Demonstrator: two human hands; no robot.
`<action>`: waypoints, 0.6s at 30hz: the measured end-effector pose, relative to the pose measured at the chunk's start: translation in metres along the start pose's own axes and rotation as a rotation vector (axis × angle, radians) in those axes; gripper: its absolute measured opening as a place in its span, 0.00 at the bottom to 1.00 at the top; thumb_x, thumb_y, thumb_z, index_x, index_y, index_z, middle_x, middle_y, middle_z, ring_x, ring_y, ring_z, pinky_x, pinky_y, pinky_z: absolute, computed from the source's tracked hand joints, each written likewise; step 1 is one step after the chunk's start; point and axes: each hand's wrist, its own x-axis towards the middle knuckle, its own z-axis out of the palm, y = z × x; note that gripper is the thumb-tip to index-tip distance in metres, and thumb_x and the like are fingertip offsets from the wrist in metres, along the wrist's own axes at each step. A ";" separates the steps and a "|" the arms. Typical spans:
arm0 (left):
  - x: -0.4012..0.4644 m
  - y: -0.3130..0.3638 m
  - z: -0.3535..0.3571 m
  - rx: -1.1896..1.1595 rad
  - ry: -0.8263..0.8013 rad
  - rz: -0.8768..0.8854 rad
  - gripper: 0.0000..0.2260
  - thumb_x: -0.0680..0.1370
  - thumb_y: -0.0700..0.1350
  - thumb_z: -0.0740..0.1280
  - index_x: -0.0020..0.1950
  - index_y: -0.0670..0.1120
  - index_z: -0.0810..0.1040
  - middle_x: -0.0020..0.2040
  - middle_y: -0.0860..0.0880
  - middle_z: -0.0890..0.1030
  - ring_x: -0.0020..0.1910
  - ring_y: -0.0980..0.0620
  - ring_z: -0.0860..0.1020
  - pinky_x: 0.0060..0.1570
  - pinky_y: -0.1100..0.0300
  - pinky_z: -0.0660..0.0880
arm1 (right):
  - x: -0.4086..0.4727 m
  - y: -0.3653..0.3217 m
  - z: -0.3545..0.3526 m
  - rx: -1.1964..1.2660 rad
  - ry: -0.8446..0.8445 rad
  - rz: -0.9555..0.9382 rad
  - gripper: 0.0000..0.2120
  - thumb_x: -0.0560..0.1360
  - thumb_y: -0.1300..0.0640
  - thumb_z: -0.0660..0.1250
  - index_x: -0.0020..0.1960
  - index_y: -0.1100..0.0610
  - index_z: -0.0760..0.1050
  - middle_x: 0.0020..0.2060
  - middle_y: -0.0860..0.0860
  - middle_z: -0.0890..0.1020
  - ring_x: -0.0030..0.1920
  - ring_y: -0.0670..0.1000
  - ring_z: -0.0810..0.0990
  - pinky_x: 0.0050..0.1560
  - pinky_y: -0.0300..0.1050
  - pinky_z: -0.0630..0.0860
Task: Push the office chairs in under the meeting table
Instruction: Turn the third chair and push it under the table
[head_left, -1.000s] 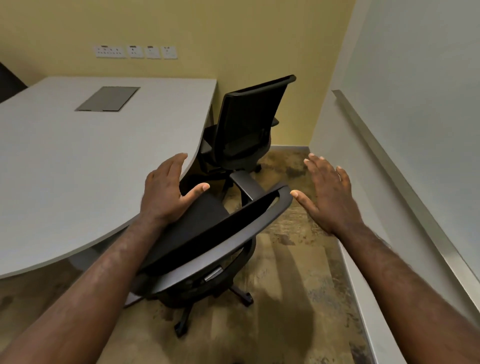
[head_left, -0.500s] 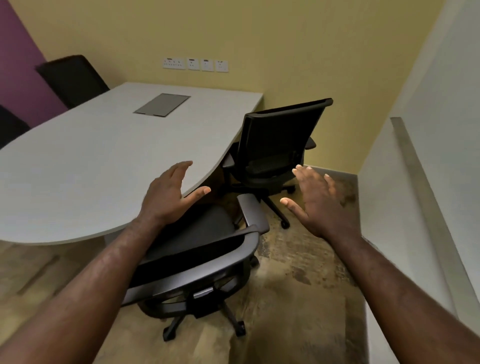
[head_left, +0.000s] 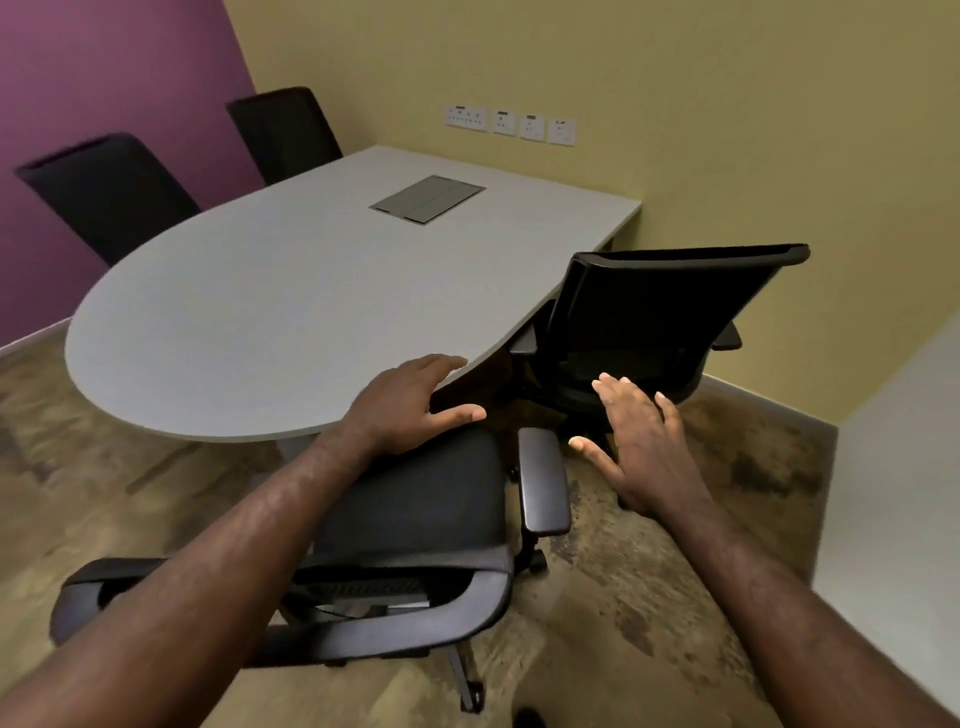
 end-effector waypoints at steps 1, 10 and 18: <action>0.005 -0.003 0.002 -0.001 -0.011 -0.017 0.37 0.71 0.75 0.58 0.75 0.55 0.65 0.74 0.54 0.70 0.71 0.52 0.68 0.63 0.57 0.66 | 0.007 0.004 0.006 0.012 -0.010 -0.012 0.39 0.76 0.31 0.45 0.79 0.53 0.52 0.78 0.50 0.57 0.78 0.49 0.51 0.76 0.58 0.49; 0.043 -0.022 0.033 -0.267 -0.245 -0.168 0.36 0.72 0.69 0.66 0.74 0.53 0.66 0.71 0.53 0.73 0.67 0.55 0.73 0.61 0.59 0.71 | 0.058 0.030 0.040 0.115 -0.065 -0.023 0.38 0.76 0.32 0.49 0.78 0.54 0.56 0.77 0.51 0.61 0.77 0.50 0.56 0.75 0.56 0.53; 0.074 -0.029 0.104 -0.309 -0.552 -0.396 0.41 0.71 0.63 0.72 0.76 0.45 0.63 0.70 0.46 0.74 0.62 0.49 0.77 0.61 0.59 0.73 | 0.092 0.052 0.103 0.299 -0.278 0.066 0.36 0.77 0.36 0.59 0.78 0.54 0.56 0.76 0.51 0.62 0.76 0.50 0.60 0.73 0.54 0.61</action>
